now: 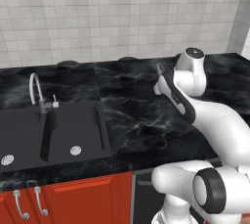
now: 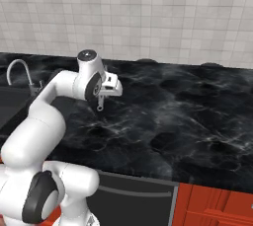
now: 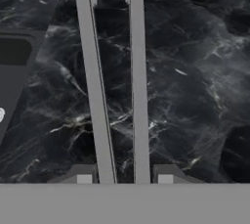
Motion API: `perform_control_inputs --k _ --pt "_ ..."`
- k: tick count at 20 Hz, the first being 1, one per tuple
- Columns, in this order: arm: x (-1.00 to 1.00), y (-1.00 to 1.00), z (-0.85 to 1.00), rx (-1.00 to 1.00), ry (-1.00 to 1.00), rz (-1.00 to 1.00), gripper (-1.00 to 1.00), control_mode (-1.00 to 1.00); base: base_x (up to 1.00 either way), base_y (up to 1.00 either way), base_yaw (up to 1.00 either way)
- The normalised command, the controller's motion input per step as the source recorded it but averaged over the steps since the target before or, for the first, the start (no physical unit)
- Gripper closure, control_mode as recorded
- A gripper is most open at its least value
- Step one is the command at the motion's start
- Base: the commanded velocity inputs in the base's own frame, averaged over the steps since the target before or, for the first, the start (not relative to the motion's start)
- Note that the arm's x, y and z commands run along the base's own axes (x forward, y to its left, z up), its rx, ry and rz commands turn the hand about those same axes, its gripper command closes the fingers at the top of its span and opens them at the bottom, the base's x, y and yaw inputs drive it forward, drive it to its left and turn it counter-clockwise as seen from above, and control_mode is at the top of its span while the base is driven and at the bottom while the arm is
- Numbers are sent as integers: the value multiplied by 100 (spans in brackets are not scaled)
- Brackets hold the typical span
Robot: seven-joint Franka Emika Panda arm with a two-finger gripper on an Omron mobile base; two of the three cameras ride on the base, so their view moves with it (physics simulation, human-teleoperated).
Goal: Pick up the tongs from the counter and place them near the plate next to the oven.
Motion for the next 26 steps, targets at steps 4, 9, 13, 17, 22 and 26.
perform_control_inputs --k 4,9,13,17,22,26 --pt "0 -100 0 0 0 0 100 -100 0 0 0" --pt "0 -100 0 0 0 0 100 -100 0 0 0" --pt "0 -100 0 0 0 -8 100 -100 0 0 0" --pt "0 -100 0 0 3 -17 100 -100 0 0 0" --pt "-3 -100 -3 0 6 -23 100 -100 0 0 0" --pt "-13 -100 -9 0 7 -28 100 -100 0 0 0"
